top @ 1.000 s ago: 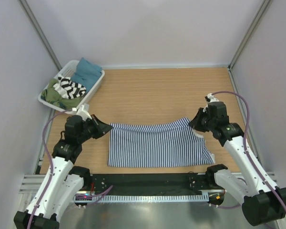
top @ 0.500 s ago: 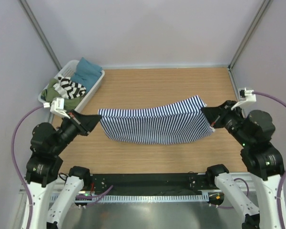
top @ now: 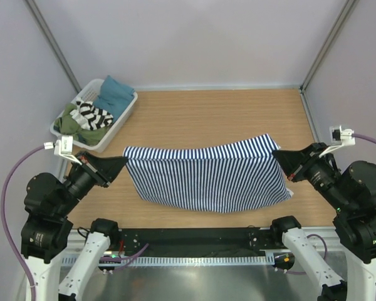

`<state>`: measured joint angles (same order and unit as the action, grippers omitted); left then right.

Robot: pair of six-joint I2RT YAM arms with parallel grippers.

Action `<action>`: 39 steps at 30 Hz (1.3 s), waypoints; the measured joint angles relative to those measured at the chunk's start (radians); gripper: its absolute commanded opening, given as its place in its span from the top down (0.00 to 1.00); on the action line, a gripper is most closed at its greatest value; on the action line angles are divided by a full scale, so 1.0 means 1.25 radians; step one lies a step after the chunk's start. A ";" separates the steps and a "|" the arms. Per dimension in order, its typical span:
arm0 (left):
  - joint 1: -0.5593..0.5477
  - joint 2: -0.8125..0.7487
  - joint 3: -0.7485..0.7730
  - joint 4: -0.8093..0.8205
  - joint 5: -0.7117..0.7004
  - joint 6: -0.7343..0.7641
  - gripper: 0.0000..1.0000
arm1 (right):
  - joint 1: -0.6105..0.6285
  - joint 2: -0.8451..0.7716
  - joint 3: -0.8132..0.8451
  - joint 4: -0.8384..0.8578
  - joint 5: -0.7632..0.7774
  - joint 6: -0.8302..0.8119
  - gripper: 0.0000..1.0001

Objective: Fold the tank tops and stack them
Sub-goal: Flatten the tank top out

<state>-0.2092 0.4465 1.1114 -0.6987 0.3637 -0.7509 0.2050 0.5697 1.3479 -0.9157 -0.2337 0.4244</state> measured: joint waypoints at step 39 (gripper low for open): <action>-0.016 0.576 -0.540 0.645 -0.032 -0.075 0.52 | -0.002 0.487 -0.559 0.643 0.089 0.143 0.67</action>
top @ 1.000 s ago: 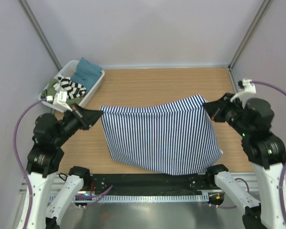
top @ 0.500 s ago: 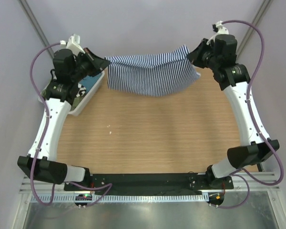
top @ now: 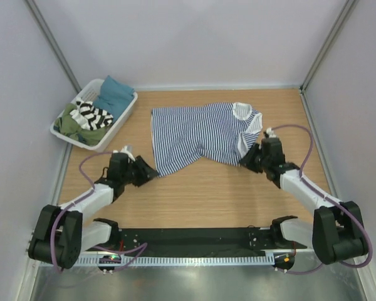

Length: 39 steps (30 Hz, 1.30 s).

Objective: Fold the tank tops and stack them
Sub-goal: Flatten the tank top out

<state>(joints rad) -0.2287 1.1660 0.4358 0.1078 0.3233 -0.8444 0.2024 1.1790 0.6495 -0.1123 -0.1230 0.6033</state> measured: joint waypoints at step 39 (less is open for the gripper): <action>-0.037 -0.078 -0.002 -0.204 -0.082 0.110 0.56 | 0.000 0.071 0.011 -0.110 0.042 -0.087 0.99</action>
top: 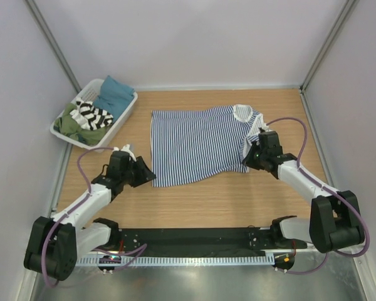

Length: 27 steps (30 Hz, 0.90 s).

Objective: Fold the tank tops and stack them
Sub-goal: Flatten the tank top out

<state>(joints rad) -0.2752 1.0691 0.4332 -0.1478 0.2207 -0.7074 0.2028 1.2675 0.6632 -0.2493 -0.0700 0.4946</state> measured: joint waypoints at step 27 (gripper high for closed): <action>-0.105 0.050 -0.015 -0.028 -0.012 -0.042 1.00 | 0.000 -0.067 -0.038 -0.043 0.003 0.008 0.99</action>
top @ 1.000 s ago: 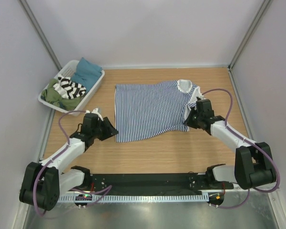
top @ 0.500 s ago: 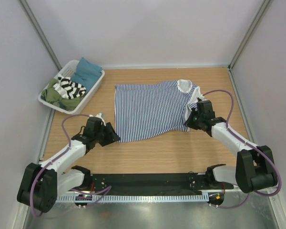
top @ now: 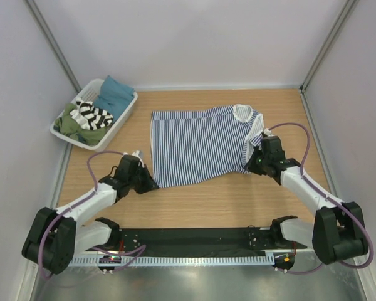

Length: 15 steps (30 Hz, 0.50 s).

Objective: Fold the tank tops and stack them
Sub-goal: Flatten the tank top out, then fold the tank top

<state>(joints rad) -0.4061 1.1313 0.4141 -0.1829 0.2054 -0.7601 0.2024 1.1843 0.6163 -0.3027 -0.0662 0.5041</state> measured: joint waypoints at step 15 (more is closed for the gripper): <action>-0.005 -0.261 -0.007 -0.121 0.006 -0.075 1.00 | 0.007 -0.240 -0.101 -0.121 0.015 0.085 0.99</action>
<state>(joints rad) -0.4122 0.8051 0.4053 -0.3347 0.2127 -0.8539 0.2115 0.8845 0.4900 -0.4534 -0.0471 0.6098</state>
